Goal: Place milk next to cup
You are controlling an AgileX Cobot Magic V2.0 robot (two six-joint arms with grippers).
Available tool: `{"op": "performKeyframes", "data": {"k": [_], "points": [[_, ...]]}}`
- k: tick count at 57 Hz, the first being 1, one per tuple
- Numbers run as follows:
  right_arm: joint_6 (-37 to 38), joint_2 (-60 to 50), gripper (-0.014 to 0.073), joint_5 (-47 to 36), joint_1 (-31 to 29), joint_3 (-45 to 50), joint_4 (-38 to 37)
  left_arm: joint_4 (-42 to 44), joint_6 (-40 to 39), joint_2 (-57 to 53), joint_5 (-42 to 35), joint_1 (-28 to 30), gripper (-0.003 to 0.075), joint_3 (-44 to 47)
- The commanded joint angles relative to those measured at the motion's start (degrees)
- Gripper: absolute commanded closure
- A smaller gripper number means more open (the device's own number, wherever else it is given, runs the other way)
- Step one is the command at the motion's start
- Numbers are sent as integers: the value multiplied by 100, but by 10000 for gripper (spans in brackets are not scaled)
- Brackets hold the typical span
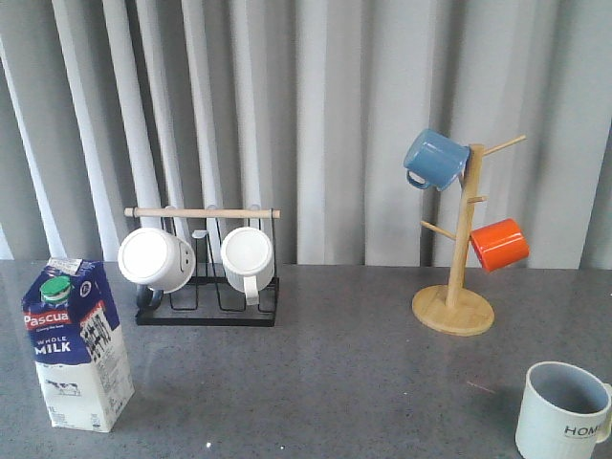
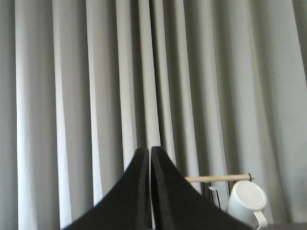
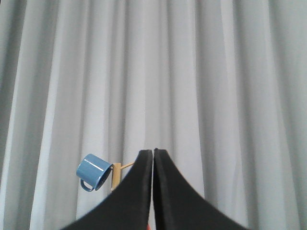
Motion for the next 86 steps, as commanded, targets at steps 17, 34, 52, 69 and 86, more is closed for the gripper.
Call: {"op": "performKeyframes", "data": {"k": [17, 34, 52, 69, 86], "points": [[274, 2798, 597, 1390, 13, -2509, 89, -86, 215, 2815, 765, -515, 727, -2181], [16, 2852, 591, 2442, 239, -2488, 85, -83, 176, 2922, 1031, -595, 716, -2187], [4, 3181, 245, 2954, 233, -2570, -166, -90, -64, 3428, 1035, -579, 392, -2204], [2, 3174, 43, 2690, 233, -2570, -182, -90, -88, 3605, 878, -579, 199, -2198], [-159, 3174, 48, 3051, 233, -2570, -412, -90, -88, 3605, 886, -579, 200, -2198]]}}
